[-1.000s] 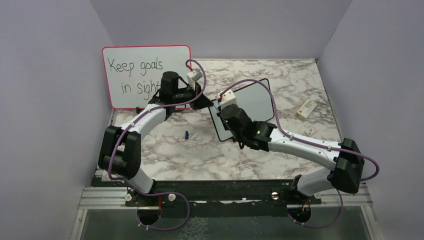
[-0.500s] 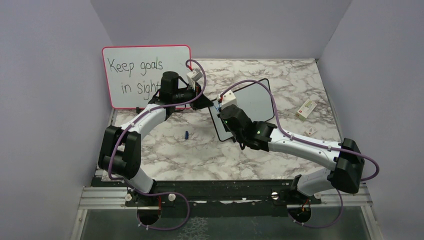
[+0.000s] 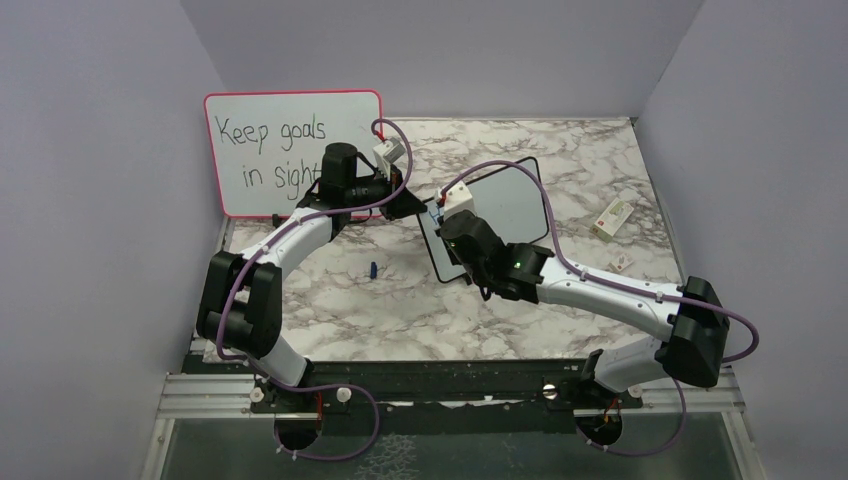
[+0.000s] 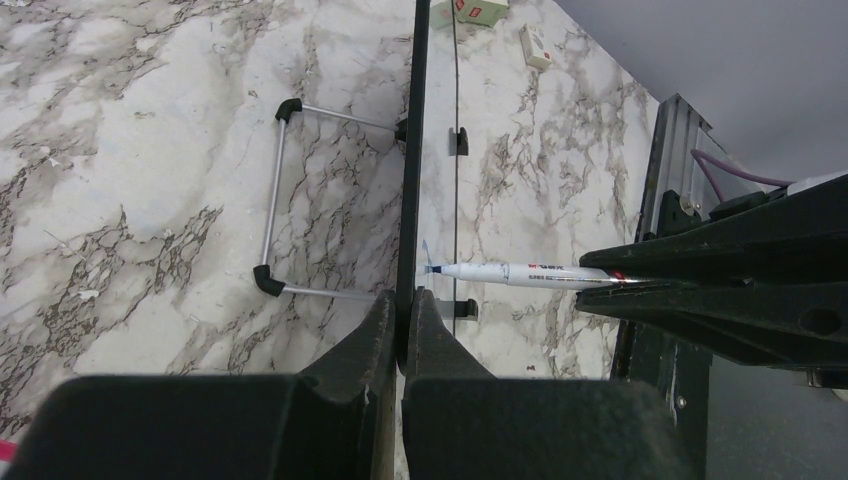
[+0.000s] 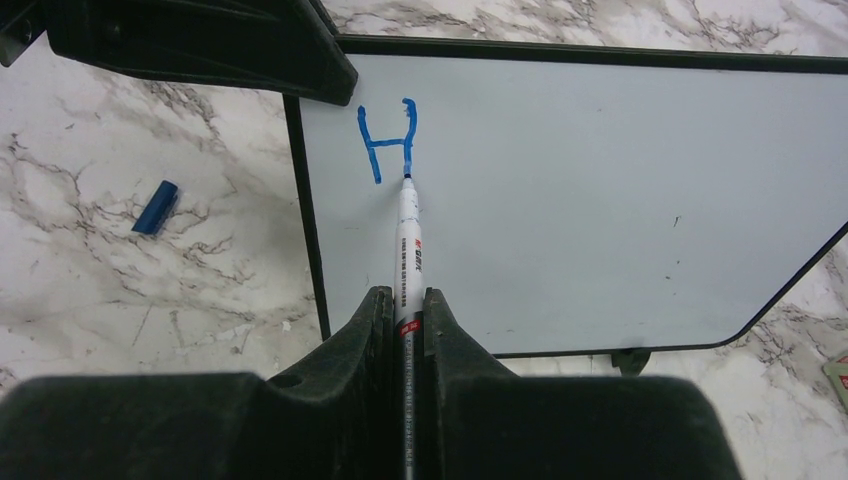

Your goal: Write a sentence on the whiteboard

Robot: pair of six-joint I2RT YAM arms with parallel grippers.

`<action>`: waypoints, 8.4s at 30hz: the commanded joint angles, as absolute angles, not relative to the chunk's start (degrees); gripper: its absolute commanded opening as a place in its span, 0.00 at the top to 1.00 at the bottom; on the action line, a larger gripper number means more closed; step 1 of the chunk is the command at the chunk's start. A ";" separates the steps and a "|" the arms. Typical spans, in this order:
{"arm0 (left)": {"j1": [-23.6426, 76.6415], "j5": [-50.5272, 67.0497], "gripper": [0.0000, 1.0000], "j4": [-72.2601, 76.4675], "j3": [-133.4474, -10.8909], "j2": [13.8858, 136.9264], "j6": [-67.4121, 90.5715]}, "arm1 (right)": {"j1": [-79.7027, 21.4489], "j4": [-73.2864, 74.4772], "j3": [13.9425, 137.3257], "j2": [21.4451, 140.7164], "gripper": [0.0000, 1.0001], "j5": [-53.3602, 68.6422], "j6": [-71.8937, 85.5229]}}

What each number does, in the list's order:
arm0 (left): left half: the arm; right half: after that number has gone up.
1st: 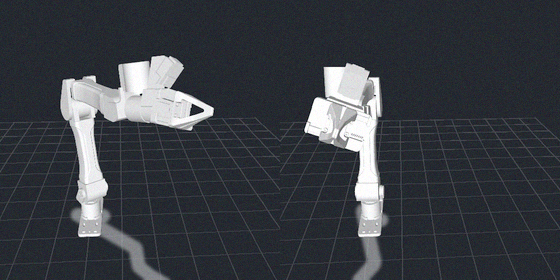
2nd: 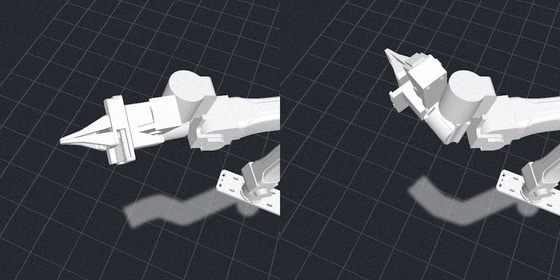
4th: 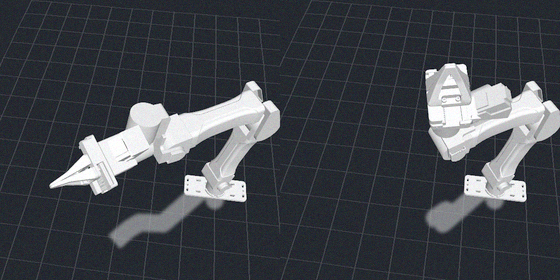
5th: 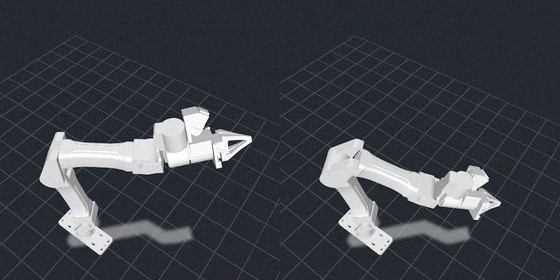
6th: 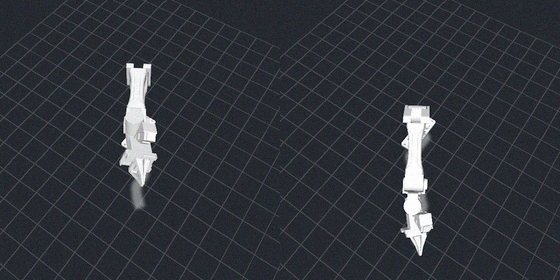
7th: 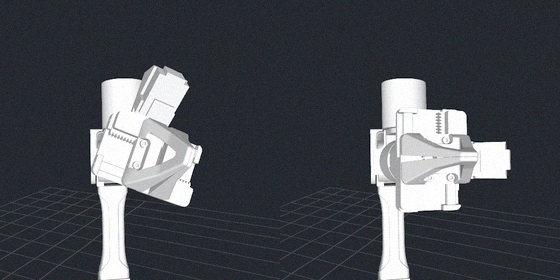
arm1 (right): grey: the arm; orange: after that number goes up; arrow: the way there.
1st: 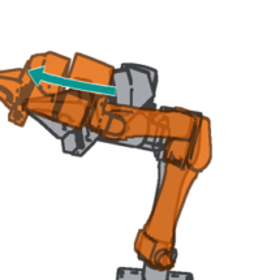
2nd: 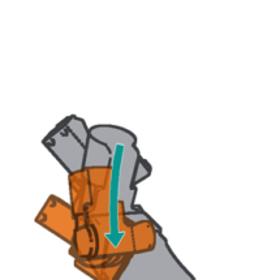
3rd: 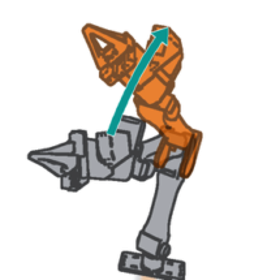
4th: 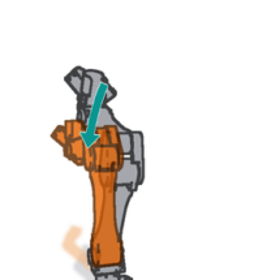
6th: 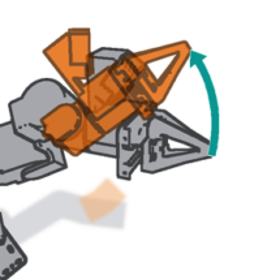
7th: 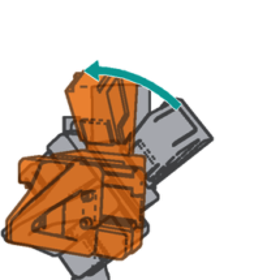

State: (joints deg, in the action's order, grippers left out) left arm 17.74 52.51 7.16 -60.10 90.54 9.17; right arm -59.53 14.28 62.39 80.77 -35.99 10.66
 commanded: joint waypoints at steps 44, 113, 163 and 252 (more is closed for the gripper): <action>17.49 53.75 1.00 4.33 -60.38 90.49 6.33 | -57.91 7.96 59.52 78.12 0.99 -37.66 10.37; 17.58 54.29 1.00 4.15 -60.38 90.54 6.51 | -56.91 8.19 58.07 77.33 0.99 -38.82 10.41; 17.67 53.33 1.00 3.60 -60.47 90.43 6.13 | -56.73 10.02 59.49 75.34 0.99 -31.80 8.64; 17.67 53.26 1.00 3.41 -60.47 90.44 6.33 | -55.12 7.80 56.76 72.40 0.99 -34.80 8.96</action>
State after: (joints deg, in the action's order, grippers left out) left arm 17.69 52.93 6.31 -60.31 90.54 8.88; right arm -55.40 12.40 57.56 72.88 -32.32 10.63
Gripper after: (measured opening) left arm 0.020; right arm 0.156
